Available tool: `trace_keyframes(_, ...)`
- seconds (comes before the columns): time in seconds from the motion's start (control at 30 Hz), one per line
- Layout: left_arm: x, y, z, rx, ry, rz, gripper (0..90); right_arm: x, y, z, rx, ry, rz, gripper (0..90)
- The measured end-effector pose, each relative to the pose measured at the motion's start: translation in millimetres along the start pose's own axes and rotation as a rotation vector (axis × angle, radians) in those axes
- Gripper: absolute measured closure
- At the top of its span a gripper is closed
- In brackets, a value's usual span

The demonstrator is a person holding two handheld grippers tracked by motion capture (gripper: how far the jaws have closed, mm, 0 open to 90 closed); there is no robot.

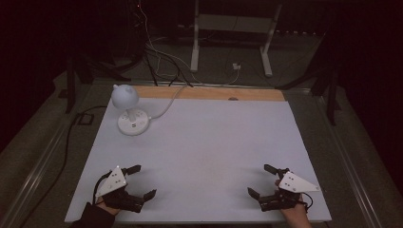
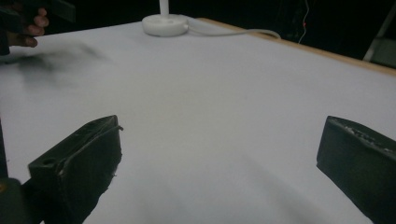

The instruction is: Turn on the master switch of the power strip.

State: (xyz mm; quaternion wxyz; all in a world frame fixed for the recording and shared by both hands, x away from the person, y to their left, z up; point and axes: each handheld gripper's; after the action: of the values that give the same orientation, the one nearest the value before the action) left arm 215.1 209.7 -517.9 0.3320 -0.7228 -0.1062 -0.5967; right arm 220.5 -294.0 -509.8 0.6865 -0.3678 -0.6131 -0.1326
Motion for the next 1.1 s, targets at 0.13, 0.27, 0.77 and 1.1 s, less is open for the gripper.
trace_keyframes(0.13, 0.3, -0.4, 0.2, 0.0, 0.001, -0.001, 0.3, 0.2, 3.5, -0.1, 0.023, 0.005, 0.055, 0.0)
trace_keyframes(0.27, 0.0, 0.3, -0.1, -0.006, -0.001, 0.002, 0.3, 0.9, 4.1, 1.9, 0.017, -0.009, 0.053, 0.0)
trace_keyframes(0.77, 1.4, 3.7, -2.5, -0.031, 0.01, 0.023, 0.2, 0.4, 5.4, 2.3, 0.029, 0.011, 0.069, 0.0)
trace_keyframes(1.1, 5.9, 6.5, -5.6, -0.041, 0.019, 0.033, 0.3, 0.0, 4.8, 2.2, 0.045, 0.032, 0.084, 0.0)
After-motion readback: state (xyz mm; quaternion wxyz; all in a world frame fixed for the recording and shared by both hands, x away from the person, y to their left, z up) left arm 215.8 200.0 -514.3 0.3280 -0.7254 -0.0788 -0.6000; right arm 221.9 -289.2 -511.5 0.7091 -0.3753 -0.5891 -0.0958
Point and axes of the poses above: each handheld gripper's, and its own axes: y roughly forward along the jaws, x roughly out of its top, z roughly to its left, and after that the axes turned 1 degree about -x, right-handed
